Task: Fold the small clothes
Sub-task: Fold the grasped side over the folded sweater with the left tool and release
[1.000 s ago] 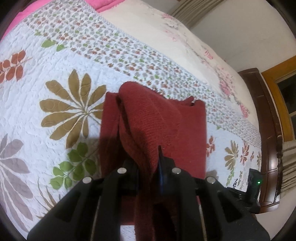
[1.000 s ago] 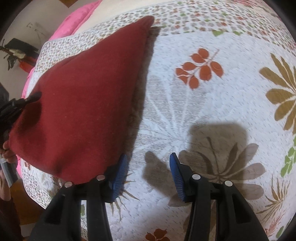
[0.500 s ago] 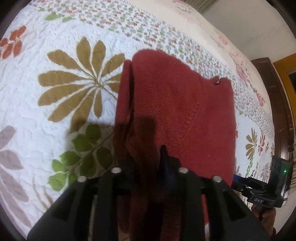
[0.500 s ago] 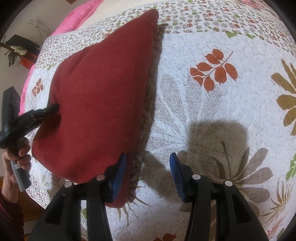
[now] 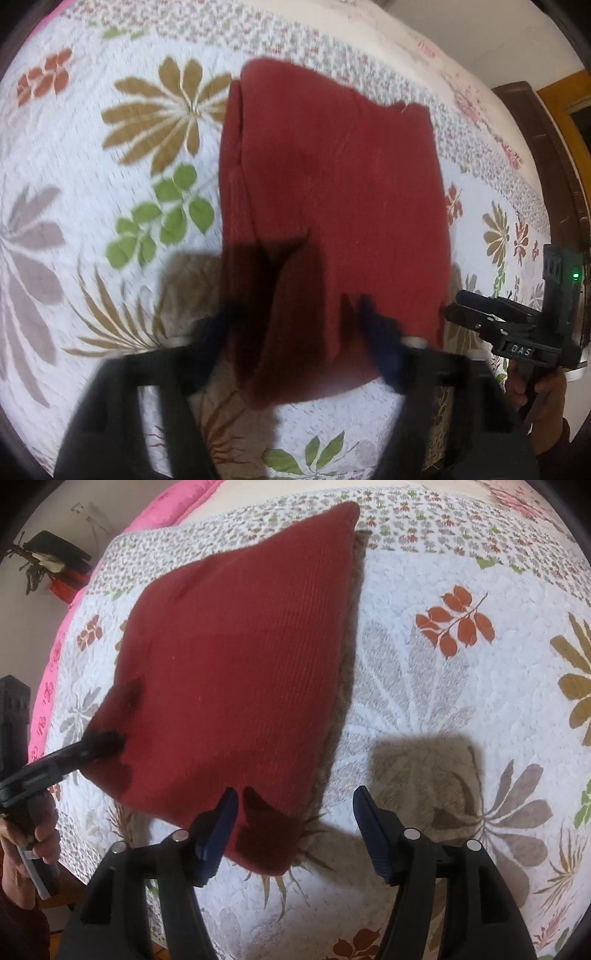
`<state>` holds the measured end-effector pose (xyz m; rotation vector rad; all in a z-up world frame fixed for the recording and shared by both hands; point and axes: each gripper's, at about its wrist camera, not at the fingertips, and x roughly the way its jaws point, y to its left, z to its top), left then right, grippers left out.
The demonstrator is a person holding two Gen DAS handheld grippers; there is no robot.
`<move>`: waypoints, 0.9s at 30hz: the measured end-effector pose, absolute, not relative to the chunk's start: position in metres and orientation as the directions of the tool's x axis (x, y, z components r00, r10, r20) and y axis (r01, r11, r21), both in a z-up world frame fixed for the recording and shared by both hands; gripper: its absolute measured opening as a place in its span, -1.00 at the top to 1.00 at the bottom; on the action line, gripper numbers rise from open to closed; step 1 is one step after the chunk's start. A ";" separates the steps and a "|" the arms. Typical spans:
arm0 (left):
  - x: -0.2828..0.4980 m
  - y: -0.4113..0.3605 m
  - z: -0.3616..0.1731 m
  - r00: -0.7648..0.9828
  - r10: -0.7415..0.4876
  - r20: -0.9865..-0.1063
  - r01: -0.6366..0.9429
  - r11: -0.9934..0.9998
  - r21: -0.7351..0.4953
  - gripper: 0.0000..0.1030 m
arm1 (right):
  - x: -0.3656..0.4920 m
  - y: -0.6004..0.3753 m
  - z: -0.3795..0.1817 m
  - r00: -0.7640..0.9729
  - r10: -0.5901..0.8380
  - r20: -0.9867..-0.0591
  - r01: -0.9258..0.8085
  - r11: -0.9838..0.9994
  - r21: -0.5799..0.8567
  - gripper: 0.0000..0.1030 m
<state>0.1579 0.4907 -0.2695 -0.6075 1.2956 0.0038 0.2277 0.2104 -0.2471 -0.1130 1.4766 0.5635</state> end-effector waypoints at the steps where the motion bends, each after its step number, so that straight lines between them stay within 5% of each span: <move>1: 0.157 0.495 -0.272 0.305 -0.343 -0.888 -0.346 0.829 -0.439 0.69 | 0.227 0.209 -0.247 -0.008 0.286 -0.958 -0.424 0.867 0.263 -0.26; 14: 0.131 0.517 -0.294 0.365 -0.371 -0.854 -0.434 0.743 -0.509 0.80 | 0.214 0.203 -0.276 -0.117 0.359 -0.926 -0.370 0.849 0.376 -0.29; 19: 0.127 0.514 -0.277 0.389 -0.354 -0.851 -0.421 0.753 -0.506 0.80 | 0.215 0.203 -0.276 -0.164 0.444 -0.881 -0.359 0.805 0.472 0.58; 23: 0.122 0.512 -0.273 0.386 -0.325 -0.863 -0.402 0.783 -0.475 0.80 | 0.214 0.196 -0.253 -0.140 0.492 -0.859 -0.377 0.776 0.505 0.66; 27: 0.124 0.510 -0.297 0.358 -0.329 -0.874 -0.420 0.779 -0.465 0.78 | 0.207 0.201 -0.270 -0.124 0.373 -0.920 -0.438 0.811 0.388 0.67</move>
